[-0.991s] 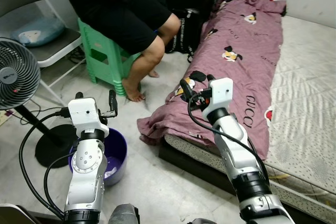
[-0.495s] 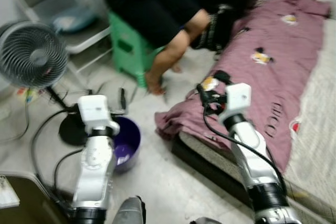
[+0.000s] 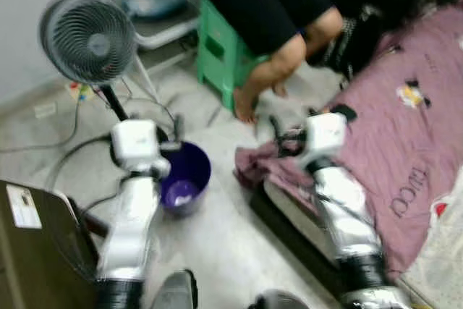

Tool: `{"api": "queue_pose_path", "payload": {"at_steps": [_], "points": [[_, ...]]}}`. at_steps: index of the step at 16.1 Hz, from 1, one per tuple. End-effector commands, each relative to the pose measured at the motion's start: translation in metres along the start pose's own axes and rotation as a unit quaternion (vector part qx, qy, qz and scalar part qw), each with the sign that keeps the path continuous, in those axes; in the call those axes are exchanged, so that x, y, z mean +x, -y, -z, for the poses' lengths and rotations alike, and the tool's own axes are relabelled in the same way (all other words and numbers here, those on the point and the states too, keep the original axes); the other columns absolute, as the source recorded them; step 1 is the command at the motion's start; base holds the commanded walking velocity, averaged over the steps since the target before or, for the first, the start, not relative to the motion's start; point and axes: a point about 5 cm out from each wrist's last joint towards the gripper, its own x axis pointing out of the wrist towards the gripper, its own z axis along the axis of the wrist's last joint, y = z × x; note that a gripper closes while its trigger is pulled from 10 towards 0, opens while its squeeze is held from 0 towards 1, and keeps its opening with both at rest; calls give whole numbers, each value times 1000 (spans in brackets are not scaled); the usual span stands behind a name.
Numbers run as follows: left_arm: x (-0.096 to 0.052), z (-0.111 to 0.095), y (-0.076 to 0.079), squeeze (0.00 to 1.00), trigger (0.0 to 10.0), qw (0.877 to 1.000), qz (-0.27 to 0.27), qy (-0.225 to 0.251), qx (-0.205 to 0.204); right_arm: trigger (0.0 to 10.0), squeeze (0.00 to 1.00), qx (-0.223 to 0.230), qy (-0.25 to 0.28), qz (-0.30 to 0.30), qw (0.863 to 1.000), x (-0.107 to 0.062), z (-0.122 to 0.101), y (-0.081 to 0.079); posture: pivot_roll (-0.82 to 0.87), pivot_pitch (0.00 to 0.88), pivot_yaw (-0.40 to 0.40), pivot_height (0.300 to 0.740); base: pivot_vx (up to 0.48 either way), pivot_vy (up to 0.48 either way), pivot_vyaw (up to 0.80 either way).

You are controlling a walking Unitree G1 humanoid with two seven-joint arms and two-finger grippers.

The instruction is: Clean up the room

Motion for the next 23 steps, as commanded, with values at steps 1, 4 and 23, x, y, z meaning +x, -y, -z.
{"api": "queue_pose_path", "payload": {"at_steps": [1, 4, 23], "points": [[-2, -1, 8, 0, 10000, 1000, 8, -1, -9, 10000, 0, -11, -6, 7, 1000, -4, 0, 8, -10, 126, -21, 740, 0, 0, 450], [-2, -1, 10, 0, 10000, 1000, 12, -4, -12, 10000, 0, -9, -7, 8, 1000, -5, 0, 8, -14, 131, -20, 740, 0, 0, 146], [-2, -3, 14, 0, 10000, 998, 47, 4, -35, 10000, 0, -12, -16, 17, 1000, -8, 2, 12, -25, 141, -22, 740, 194, 0, 0]]}}
